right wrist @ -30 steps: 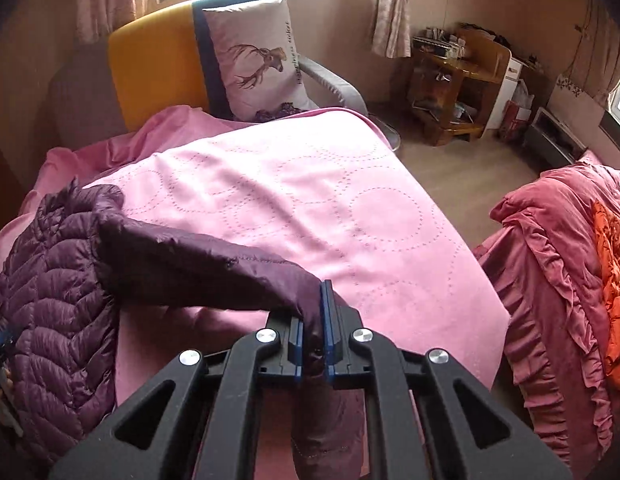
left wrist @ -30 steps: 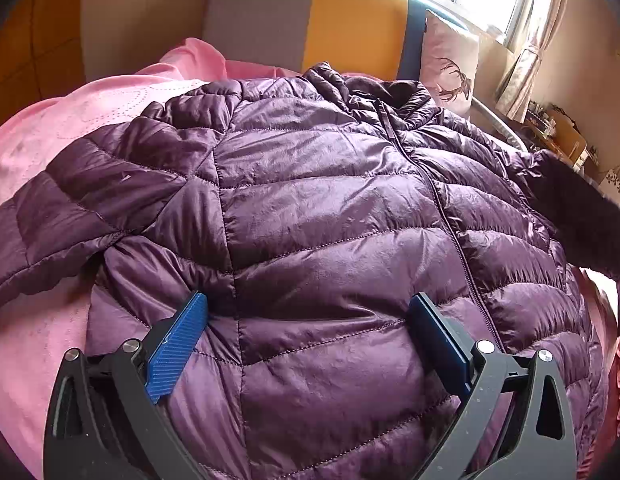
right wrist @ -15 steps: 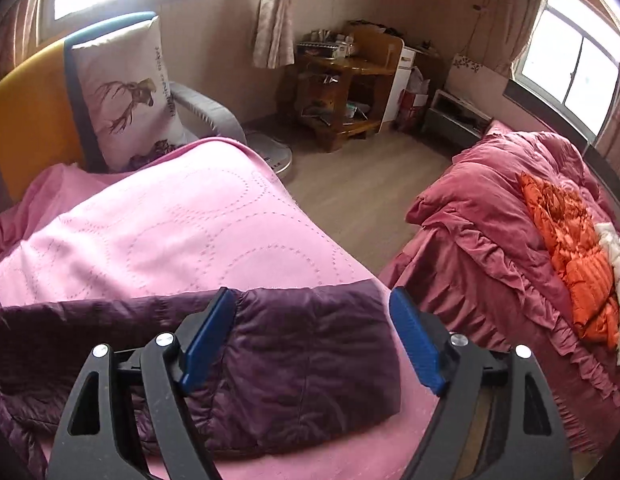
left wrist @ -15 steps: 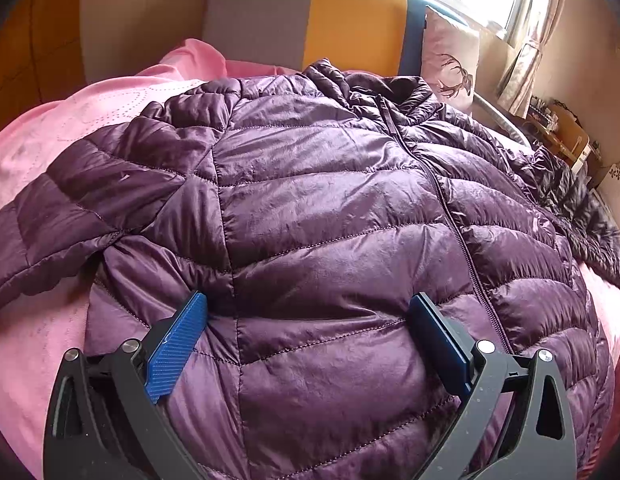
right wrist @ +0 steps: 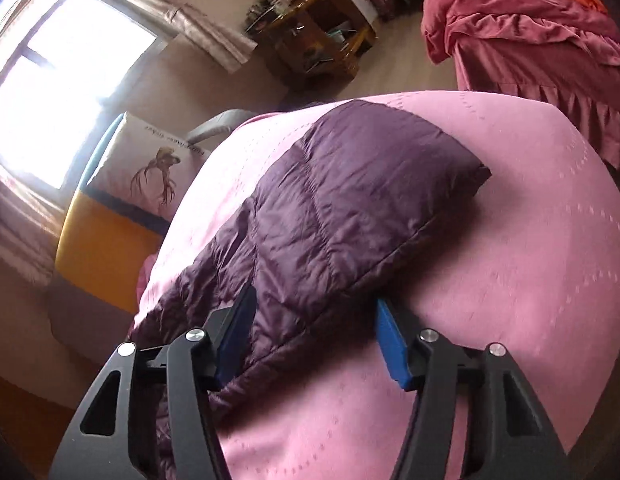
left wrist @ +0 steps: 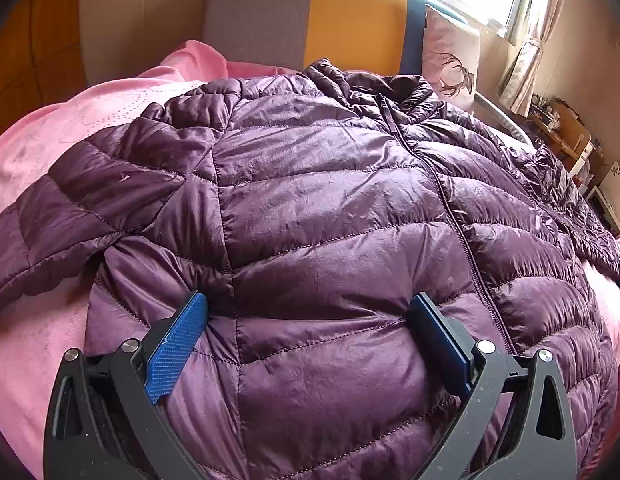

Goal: Fold large clothes

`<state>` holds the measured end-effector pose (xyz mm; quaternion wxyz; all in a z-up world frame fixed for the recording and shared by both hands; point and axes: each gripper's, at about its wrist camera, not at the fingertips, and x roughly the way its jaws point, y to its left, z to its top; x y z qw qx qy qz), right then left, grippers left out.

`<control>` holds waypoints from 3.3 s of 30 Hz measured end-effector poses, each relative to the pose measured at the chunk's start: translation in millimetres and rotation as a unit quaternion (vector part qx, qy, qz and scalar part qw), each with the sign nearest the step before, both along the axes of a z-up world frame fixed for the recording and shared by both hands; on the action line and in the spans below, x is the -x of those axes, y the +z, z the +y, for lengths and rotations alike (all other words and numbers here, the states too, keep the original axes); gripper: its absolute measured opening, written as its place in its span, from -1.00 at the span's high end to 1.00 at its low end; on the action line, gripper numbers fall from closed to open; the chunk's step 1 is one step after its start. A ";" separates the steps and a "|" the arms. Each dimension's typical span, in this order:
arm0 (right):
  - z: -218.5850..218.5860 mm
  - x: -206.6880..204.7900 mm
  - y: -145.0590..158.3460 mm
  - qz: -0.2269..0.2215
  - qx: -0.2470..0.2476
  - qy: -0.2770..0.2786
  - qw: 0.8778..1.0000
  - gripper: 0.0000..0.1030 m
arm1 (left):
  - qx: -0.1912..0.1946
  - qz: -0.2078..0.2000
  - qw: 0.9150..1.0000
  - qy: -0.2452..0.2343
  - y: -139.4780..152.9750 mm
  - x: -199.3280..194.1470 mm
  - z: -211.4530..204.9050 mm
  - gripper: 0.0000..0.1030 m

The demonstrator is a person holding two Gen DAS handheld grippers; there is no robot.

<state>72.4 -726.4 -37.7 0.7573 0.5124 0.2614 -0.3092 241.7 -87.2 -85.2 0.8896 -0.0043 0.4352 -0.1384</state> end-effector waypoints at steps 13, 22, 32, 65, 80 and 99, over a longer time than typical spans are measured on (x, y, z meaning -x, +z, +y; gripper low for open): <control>33.7 42.5 45.2 0.054 0.114 0.015 0.992 0.90 | -0.011 -0.003 1.000 0.001 -1.0 1.5 -1.7 -0.92; 32.0 53.8 14.0 0.078 0.067 -0.005 0.995 0.90 | -0.014 -0.002 1.000 -0.004 -0.6 -0.1 -0.3 -0.92; 101.5 -31.8 89.3 0.028 0.175 0.136 0.975 0.90 | -0.004 0.000 1.000 -0.005 -0.5 1.0 2.7 -0.92; 434.8 -207.0 51.1 -0.066 0.137 0.528 0.836 -0.57 | 0.089 0.001 0.996 -0.001 31.3 -6.5 23.3 -0.90; 305.8 -131.2 9.7 -0.147 -0.043 0.377 0.913 -0.95 | 0.173 0.138 0.975 -0.024 13.1 -110.7 -48.6 0.04; 246.9 -138.9 -16.9 -0.207 -0.131 0.245 0.938 -0.95 | 0.146 0.071 0.985 0.060 17.5 -83.5 53.0 0.87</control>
